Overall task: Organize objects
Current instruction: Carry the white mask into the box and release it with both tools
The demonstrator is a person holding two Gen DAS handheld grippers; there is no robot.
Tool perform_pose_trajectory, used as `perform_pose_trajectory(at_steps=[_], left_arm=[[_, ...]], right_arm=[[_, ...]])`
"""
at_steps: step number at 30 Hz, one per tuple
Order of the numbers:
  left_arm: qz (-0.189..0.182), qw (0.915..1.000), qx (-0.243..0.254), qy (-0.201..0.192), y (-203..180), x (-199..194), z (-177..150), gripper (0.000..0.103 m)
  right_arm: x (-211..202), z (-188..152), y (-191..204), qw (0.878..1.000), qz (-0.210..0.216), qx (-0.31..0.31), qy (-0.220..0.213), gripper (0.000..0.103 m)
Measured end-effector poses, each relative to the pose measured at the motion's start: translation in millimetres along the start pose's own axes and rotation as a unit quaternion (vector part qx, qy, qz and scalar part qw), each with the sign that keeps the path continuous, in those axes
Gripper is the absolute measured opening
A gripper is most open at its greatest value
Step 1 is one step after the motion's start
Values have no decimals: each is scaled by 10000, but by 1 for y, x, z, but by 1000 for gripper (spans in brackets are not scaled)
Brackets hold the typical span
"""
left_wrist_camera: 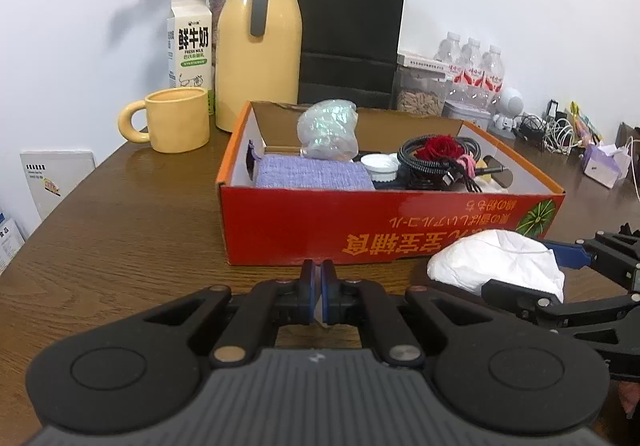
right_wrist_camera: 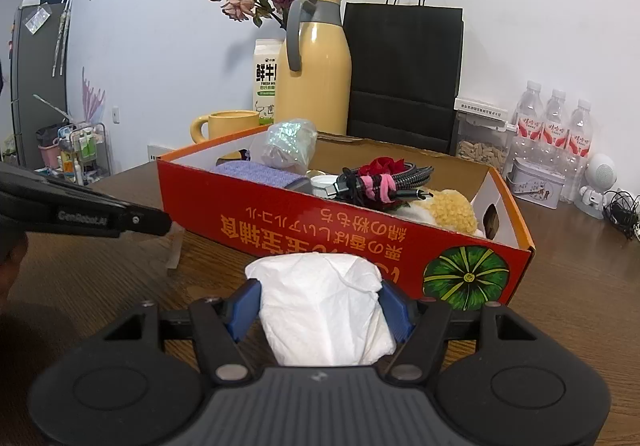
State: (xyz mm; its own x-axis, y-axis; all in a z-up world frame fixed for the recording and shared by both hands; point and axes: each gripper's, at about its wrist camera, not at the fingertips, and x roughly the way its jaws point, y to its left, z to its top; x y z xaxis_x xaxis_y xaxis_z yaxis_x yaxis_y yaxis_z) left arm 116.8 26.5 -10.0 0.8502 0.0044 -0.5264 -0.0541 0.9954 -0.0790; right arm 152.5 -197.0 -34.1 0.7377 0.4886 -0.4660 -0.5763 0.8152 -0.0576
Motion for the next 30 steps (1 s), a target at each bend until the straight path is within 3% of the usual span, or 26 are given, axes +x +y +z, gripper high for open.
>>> perform_pose_trajectory(at_steps=[7, 15, 22, 30], left_arm=[[-105, 9993, 62, -353, -3, -17, 19, 4], [-293, 9962, 278, -769, -22, -17, 56, 4], [-397, 9947, 293, -901, -36, 16, 91, 4], [-461, 9949, 251, -859, -38, 72, 114, 4]], right_arm=[[-8, 5, 0, 9998, -3, -11, -201, 64], [-21, 34, -5, 9979, 46, -115, -629, 64], [0, 75, -15, 9968, -96, -305, -730, 64], [54, 107, -44, 9989, -154, -73, -445, 64]])
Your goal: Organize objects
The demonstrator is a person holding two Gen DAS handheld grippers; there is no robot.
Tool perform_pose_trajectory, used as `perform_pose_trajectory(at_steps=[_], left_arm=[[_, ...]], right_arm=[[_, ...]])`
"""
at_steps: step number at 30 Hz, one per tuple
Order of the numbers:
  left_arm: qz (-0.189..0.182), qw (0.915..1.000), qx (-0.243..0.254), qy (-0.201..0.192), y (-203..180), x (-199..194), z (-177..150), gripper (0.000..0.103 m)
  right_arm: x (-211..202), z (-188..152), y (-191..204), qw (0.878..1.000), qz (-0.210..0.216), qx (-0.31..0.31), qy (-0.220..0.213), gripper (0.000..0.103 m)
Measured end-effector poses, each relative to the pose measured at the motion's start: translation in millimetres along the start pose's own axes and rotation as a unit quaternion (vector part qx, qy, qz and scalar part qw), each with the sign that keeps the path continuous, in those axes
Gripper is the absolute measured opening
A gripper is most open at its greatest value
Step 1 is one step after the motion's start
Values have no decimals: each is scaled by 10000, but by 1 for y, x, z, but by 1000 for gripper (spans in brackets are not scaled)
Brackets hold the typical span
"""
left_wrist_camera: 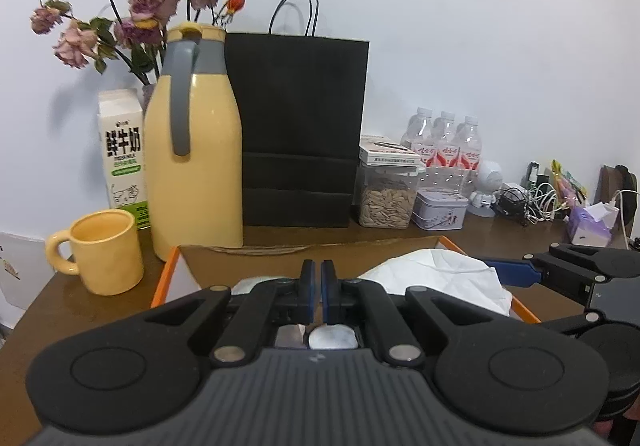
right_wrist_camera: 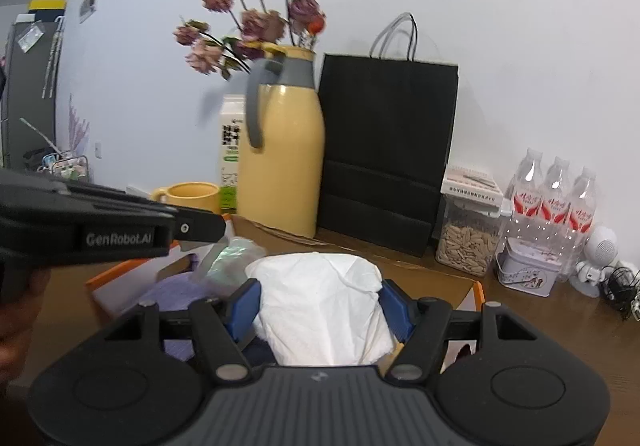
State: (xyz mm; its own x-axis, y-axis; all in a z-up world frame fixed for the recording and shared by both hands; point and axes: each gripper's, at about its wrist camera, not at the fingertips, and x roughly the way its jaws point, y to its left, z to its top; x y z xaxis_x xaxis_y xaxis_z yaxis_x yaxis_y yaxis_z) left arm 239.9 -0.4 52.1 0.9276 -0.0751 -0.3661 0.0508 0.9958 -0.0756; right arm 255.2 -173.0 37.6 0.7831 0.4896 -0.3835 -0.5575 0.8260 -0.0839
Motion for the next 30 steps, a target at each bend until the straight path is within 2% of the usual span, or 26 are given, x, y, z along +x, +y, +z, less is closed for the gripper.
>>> perform_pose_trajectory(at_steps=[3, 9, 11, 13, 14, 16, 30], left_arm=[[-25, 9999, -47, 102, 5, 17, 0, 4], [69, 9997, 102, 193, 8, 31, -3, 8], [91, 9997, 104, 218, 9, 32, -4, 25], [207, 9996, 90, 162, 11, 29, -4, 86], [283, 9995, 84, 63, 11, 25, -4, 100], [387, 9991, 69, -143, 13, 18, -3, 103], [536, 9984, 66, -145, 6, -19, -1, 103]], right_arm=[[20, 3, -10, 9999, -49, 70, 103, 65], [38, -5, -23, 9993, 63, 296, 236, 75], [42, -9, -26, 9989, 83, 331, 323, 92], [43, -11, -27, 9987, 65, 360, 349, 101], [42, -12, -28, 9987, 46, 368, 350, 103], [40, -13, -28, 9987, -43, 372, 337, 103], [4, -7, -22, 9987, -346, 366, 95, 103]])
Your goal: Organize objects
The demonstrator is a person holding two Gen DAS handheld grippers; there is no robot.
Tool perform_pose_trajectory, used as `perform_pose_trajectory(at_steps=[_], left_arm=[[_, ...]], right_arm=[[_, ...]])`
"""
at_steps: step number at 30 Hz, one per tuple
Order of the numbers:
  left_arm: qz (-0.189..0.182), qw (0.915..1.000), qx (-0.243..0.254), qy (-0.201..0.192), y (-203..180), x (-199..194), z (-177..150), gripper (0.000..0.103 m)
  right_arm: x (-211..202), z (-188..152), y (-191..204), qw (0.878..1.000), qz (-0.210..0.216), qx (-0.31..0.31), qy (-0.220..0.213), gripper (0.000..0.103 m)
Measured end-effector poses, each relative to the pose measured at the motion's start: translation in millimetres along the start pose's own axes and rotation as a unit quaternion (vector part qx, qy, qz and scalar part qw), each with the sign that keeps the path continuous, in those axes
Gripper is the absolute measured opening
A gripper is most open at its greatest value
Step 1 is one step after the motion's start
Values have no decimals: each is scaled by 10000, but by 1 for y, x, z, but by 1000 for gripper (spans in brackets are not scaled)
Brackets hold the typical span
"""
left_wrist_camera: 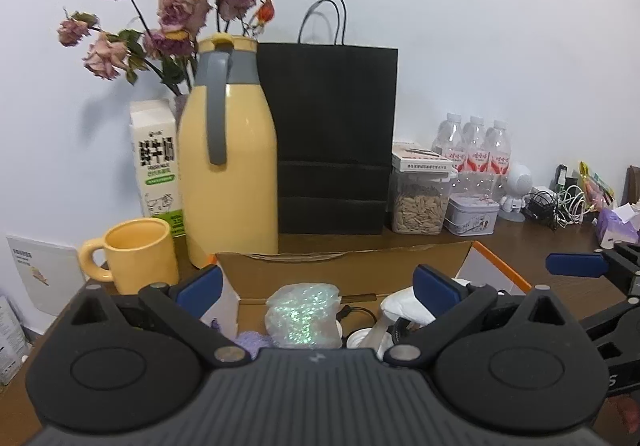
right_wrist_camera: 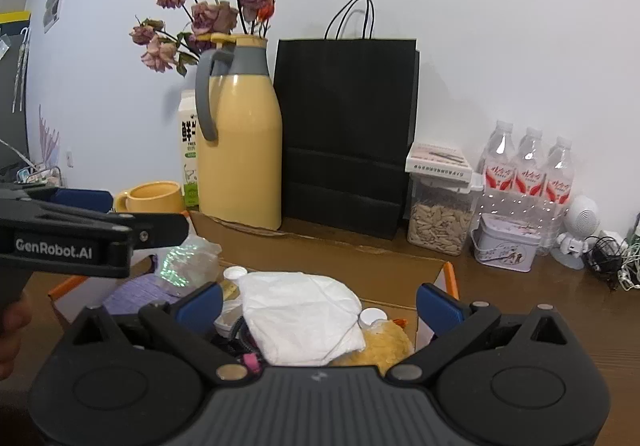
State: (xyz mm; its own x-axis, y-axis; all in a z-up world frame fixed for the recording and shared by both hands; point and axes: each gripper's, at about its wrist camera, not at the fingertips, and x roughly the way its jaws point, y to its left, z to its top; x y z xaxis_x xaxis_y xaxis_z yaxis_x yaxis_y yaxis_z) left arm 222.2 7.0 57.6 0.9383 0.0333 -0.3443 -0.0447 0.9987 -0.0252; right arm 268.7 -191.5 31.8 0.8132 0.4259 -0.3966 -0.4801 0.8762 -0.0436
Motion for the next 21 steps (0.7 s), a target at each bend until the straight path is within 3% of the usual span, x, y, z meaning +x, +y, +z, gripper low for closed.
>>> perform_pose_trajectory(at_steps=[12, 21], left_arm=[[186, 9998, 12, -71, 6, -72, -4, 103], [369, 9987, -80, 329, 14, -111, -34, 103]], right_arm=[[-67, -5, 18, 9996, -124, 53, -248, 103], [-113, -27, 37, 9996, -123, 129, -233, 103]])
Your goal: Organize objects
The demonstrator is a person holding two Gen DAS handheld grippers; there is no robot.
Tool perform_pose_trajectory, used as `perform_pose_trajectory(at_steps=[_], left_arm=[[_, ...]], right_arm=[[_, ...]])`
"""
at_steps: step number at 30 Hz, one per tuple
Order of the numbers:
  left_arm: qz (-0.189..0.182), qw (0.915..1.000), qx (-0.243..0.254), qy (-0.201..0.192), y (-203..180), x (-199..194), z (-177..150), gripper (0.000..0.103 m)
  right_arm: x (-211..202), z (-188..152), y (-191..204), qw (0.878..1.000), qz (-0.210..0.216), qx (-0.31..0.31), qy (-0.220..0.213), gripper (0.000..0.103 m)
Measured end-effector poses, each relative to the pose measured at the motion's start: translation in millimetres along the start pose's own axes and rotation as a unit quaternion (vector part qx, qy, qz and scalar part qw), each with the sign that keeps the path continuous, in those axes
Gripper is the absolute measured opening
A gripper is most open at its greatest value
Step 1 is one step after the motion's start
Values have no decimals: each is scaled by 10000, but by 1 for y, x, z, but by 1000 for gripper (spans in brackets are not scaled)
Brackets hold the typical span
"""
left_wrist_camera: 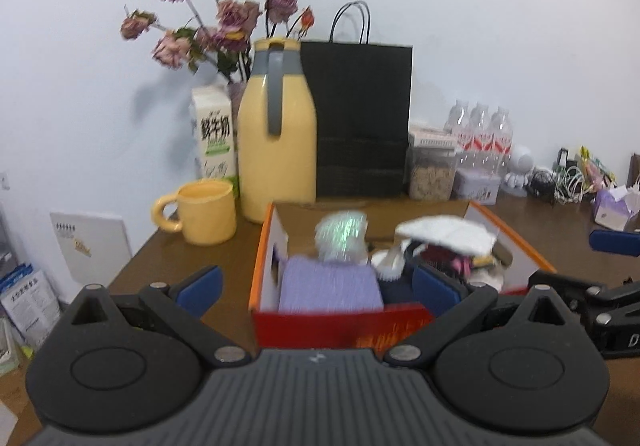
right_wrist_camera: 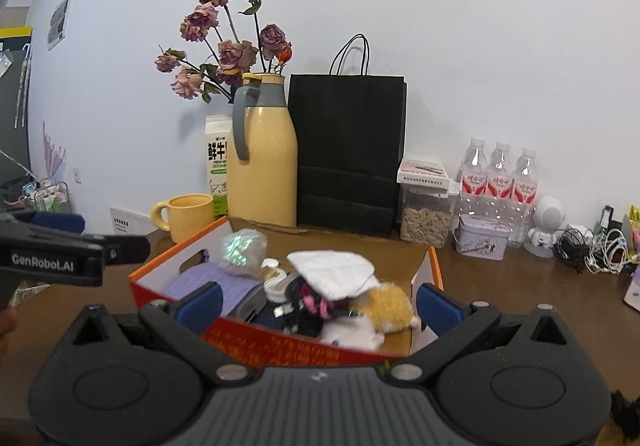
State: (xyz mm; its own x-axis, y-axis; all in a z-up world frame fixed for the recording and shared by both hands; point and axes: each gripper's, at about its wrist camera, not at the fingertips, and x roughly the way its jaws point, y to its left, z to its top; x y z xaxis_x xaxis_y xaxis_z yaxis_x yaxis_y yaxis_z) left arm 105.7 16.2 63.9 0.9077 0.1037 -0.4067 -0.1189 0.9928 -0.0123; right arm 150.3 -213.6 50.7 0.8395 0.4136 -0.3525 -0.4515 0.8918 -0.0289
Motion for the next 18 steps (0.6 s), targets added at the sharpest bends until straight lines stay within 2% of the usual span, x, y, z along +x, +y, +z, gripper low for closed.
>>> perform_pose_trajectory(at_steps=[10, 18], left_arm=[[161, 9988, -18, 454, 8, -19, -41, 103], [148, 9986, -30, 515, 10, -32, -55, 103]], right_arm=[[-23, -27, 14, 9995, -37, 130, 278, 103], [-30, -42, 21, 9988, -85, 159, 459, 103]])
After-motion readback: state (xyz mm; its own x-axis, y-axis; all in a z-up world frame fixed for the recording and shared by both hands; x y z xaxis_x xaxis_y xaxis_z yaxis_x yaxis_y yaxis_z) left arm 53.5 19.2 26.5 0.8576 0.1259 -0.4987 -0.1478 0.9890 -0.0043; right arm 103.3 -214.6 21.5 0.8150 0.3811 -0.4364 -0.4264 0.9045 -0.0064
